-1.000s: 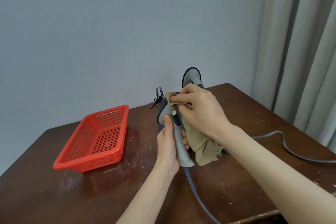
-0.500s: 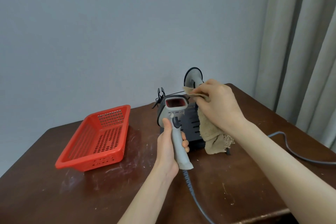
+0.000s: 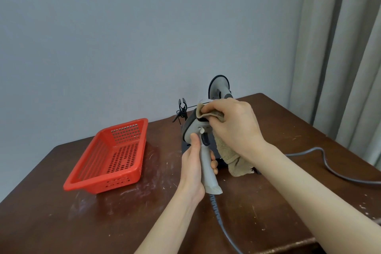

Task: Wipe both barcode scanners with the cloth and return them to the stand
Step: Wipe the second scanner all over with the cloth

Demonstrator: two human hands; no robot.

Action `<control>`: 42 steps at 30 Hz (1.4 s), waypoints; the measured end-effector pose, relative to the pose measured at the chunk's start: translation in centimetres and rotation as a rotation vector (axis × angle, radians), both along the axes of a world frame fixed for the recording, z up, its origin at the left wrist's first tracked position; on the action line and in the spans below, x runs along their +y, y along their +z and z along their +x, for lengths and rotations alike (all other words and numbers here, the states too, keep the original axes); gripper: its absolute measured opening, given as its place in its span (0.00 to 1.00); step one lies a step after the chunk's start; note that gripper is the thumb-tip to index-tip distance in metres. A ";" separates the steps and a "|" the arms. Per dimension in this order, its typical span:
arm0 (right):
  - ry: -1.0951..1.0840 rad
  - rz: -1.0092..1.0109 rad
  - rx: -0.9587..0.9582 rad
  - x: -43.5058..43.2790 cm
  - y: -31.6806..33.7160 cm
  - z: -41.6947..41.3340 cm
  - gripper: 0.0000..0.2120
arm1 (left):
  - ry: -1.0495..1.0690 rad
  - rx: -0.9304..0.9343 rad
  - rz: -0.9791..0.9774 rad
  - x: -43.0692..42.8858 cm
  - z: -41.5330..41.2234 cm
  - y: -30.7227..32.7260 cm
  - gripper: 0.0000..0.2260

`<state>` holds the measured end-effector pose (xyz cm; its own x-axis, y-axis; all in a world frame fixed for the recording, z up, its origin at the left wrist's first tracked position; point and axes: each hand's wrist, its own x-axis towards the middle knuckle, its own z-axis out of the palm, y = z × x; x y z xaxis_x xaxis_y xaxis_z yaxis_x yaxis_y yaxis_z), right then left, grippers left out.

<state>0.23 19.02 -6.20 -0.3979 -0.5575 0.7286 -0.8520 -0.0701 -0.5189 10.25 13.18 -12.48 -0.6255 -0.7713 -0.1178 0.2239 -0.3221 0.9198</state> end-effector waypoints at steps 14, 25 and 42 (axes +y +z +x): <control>0.252 0.213 -0.002 0.5 1.3 -0.1 0.13 | 0.019 -0.017 -0.011 -0.2 0.4 0.0 0.25; -0.267 0.320 0.134 2.3 2.2 -3.1 0.08 | 0.008 0.031 -0.012 -0.8 0.7 0.6 0.25; -0.054 0.225 0.198 1.0 0.5 0.0 0.16 | 0.054 0.036 -0.006 -0.2 0.4 0.4 0.23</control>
